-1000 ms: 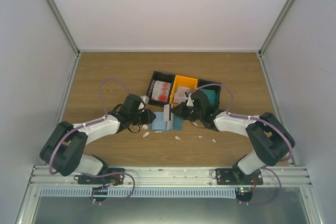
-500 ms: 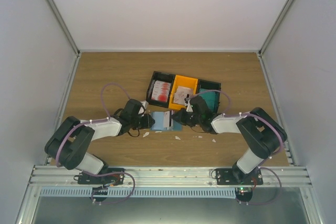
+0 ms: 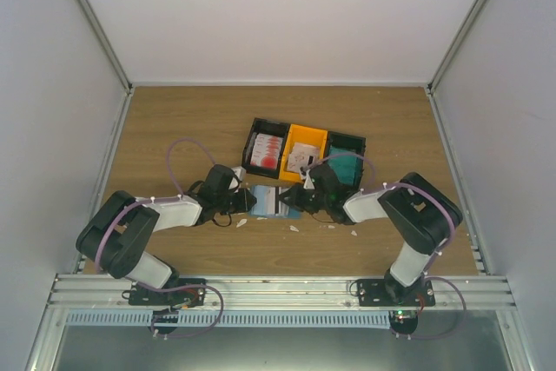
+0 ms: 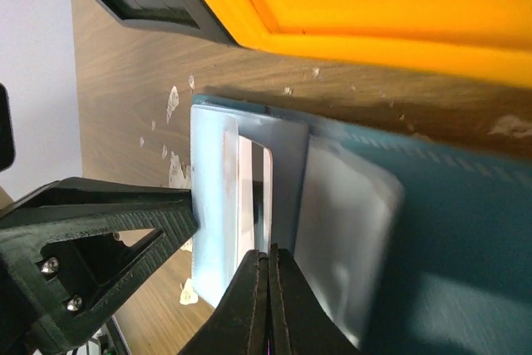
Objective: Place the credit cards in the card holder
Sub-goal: Insert the credit card into the card holder.
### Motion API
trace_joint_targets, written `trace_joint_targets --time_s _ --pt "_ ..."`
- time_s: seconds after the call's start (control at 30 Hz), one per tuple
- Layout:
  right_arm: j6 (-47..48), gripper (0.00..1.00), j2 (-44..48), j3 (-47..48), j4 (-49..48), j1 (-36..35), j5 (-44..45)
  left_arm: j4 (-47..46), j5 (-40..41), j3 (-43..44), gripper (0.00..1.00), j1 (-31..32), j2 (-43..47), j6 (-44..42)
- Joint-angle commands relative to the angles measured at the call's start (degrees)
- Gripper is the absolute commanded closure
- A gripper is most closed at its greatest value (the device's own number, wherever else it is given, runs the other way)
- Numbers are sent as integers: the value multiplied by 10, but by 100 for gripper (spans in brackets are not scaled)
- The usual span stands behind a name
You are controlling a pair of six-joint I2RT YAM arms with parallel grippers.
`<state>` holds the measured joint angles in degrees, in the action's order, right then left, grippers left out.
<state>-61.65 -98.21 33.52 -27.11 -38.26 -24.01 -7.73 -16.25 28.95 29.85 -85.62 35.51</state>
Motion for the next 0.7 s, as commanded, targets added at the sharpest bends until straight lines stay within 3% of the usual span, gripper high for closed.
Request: trace_joint_targets --time_s 0.0,0.2,0.67 --pt "-20 99 -33 -1 -22 -29 21 -15 -9 -14 82 0 -5 -4" --pt "-57 100 -49 -8 -72 -46 57 -17 -17 -19 82 0 -5 -4" --pt "-97 100 -78 5 -78 -83 97 -29 -38 -31 81 0 -1 6"
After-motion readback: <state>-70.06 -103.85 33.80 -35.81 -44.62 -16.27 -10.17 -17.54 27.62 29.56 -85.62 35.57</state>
